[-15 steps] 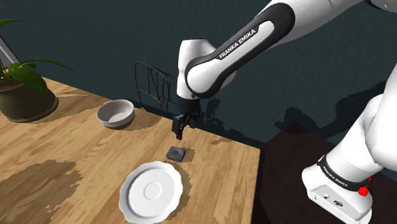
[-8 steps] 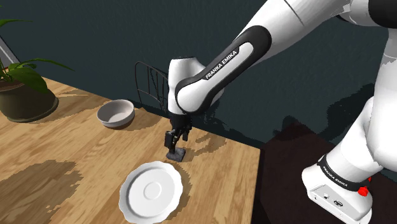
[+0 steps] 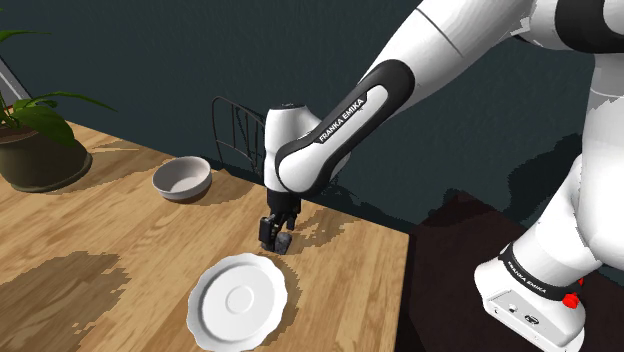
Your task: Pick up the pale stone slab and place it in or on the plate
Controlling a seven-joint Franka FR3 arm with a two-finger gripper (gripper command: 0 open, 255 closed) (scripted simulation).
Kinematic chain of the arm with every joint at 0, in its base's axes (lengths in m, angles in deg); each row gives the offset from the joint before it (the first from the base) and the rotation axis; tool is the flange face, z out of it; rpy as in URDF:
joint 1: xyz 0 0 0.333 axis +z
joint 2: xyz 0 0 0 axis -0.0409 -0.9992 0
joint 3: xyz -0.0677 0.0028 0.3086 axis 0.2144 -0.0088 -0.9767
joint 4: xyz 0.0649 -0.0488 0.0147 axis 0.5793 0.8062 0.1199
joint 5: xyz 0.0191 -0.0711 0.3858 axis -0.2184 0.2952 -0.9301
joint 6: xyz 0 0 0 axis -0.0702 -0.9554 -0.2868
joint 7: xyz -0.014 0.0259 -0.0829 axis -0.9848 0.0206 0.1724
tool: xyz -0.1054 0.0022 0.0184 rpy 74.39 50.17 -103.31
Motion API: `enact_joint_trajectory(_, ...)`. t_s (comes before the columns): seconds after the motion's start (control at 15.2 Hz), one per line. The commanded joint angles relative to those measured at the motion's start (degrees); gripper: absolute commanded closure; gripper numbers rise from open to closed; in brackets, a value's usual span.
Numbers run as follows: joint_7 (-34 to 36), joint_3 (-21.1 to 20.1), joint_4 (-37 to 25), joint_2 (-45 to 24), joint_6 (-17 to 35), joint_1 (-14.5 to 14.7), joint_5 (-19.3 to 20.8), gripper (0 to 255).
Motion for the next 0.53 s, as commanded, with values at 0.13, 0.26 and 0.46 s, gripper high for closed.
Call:
enact_joint_trajectory(0.13, -0.03, 0.02, 0.00, -0.07, 0.08, -0.01, 0.01, 0)
enact_joint_trajectory(0.26, -0.03, 0.02, 0.00, -0.07, 0.08, -0.01, 0.01, 255)
enact_joint_trajectory(0.46, -0.02, 0.02, -0.01, -0.07, 0.07, 0.00, 0.01, 255)
